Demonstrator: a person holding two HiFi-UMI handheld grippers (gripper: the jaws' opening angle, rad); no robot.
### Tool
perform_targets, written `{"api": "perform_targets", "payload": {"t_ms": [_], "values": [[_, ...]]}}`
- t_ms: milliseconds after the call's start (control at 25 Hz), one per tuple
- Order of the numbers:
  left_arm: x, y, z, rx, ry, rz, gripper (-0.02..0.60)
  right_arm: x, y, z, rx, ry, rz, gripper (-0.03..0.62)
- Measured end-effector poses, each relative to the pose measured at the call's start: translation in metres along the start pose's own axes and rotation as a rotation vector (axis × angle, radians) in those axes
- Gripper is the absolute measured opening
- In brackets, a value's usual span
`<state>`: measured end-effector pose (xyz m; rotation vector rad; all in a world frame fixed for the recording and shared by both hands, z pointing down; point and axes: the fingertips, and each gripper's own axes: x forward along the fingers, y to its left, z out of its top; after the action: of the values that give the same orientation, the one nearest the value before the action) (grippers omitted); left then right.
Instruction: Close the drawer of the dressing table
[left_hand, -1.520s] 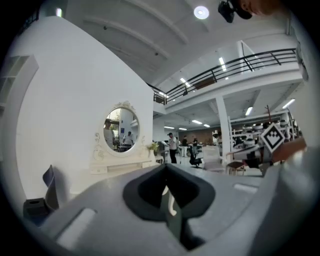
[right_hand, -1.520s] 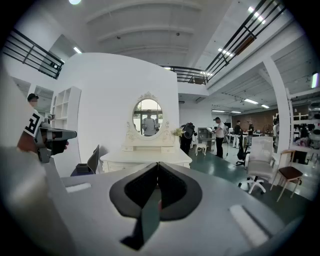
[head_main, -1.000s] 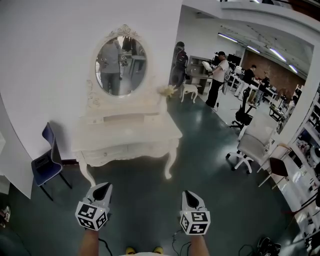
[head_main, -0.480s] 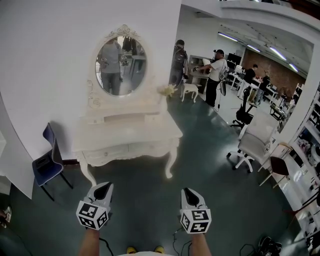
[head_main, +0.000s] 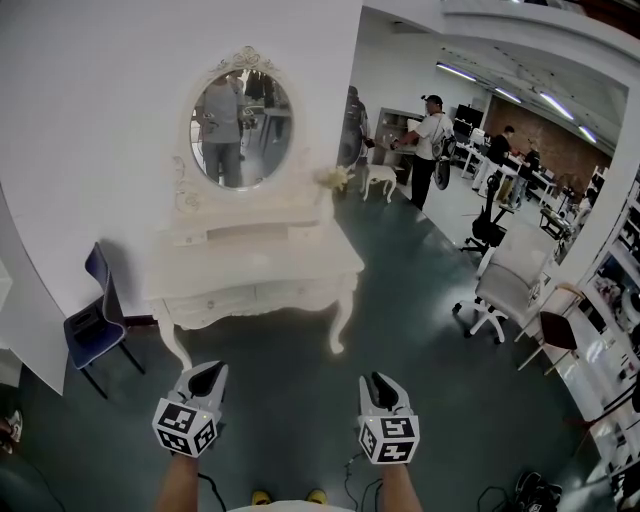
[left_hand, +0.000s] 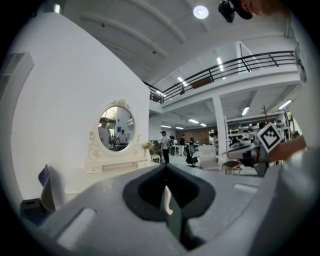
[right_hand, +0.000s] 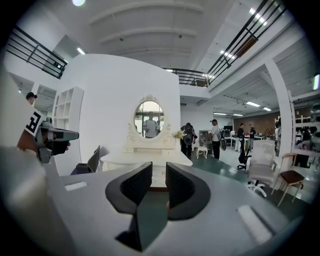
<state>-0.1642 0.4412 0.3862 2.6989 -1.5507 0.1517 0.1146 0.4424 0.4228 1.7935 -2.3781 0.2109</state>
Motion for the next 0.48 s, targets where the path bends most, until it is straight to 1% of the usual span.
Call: {"api": "perform_targets", "payload": {"t_ms": [320,480], "values": [[0.013,-0.016,-0.003,-0.001,0.016,-0.008,-0.002,0.0,-0.018,-0.007,0.013,0.01,-0.007,0.069],[0.025,-0.021,-0.003,-0.003,0.02,0.0,-0.002,0.006,-0.031,-0.008,0.002,0.006,-0.013,0.069]]}}
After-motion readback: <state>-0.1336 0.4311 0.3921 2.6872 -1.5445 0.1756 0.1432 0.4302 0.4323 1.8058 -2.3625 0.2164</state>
